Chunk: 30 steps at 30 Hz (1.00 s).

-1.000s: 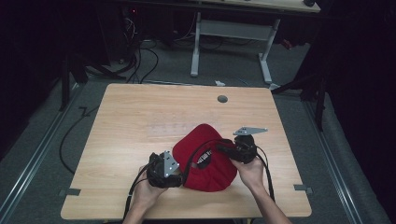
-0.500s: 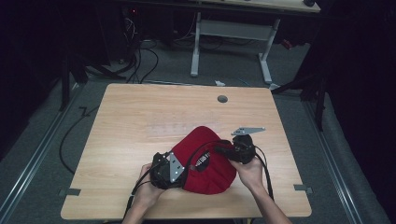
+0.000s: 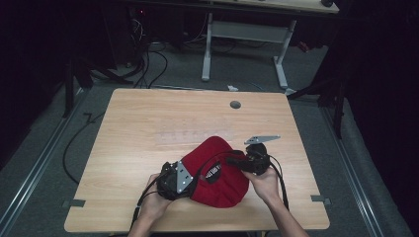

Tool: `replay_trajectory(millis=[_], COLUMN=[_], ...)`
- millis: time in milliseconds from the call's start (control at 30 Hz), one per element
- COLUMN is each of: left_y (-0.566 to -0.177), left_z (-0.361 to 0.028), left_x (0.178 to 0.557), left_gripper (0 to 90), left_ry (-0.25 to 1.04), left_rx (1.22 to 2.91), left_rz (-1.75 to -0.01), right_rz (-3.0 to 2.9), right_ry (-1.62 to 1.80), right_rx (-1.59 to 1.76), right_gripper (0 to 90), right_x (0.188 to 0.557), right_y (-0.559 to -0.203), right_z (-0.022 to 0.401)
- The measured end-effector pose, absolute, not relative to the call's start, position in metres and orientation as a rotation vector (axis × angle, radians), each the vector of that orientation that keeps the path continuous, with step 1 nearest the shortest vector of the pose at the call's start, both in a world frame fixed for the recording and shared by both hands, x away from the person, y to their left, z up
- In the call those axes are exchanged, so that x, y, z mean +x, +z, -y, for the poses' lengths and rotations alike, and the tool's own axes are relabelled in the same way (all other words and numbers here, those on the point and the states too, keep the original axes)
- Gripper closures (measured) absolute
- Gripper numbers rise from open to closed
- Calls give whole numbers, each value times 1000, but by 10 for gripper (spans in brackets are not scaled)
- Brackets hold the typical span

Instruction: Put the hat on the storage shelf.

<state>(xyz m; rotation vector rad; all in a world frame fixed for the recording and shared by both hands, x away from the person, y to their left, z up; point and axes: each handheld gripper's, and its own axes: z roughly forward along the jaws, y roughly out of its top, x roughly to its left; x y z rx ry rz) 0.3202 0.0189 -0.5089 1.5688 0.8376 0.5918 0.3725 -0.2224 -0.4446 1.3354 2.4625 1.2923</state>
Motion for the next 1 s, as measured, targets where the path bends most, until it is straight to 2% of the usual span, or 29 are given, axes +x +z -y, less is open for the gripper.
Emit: replay_trajectory(millis=[33, 67, 367, 500, 567, 800, 1000], left_y=[-509, -507, -506, -501, -496, -493, -493], left_z=[-19, -21, -27, -30, -32, -32, -28], left_x=[320, 321, 319, 319, 317, 309, 303], left_gripper=[408, 428, 485, 591, 675, 747, 823], left_ry=[592, 571, 508, 461, 409, 413, 420], left_rx=[1569, 1569, 1608, 1594, 1599, 1662, 1732], left_rz=[-838, -838, -841, -843, -837, -797, -754], right_rz=[-2485, -2524, -2547, -2541, -2533, -2506, -2381], right_ry=[1312, 1374, 1360, 1397, 1435, 1458, 1551], right_rx=[1335, 1348, 1334, 1326, 1319, 1314, 1350], right_gripper=[838, 837, 832, 818, 772, 701, 557], right_x=[374, 375, 374, 375, 377, 378, 381], right_y=[-446, -448, -450, -450, -452, -452, -445], right_z=[223, 222, 213, 215, 215, 215, 228])
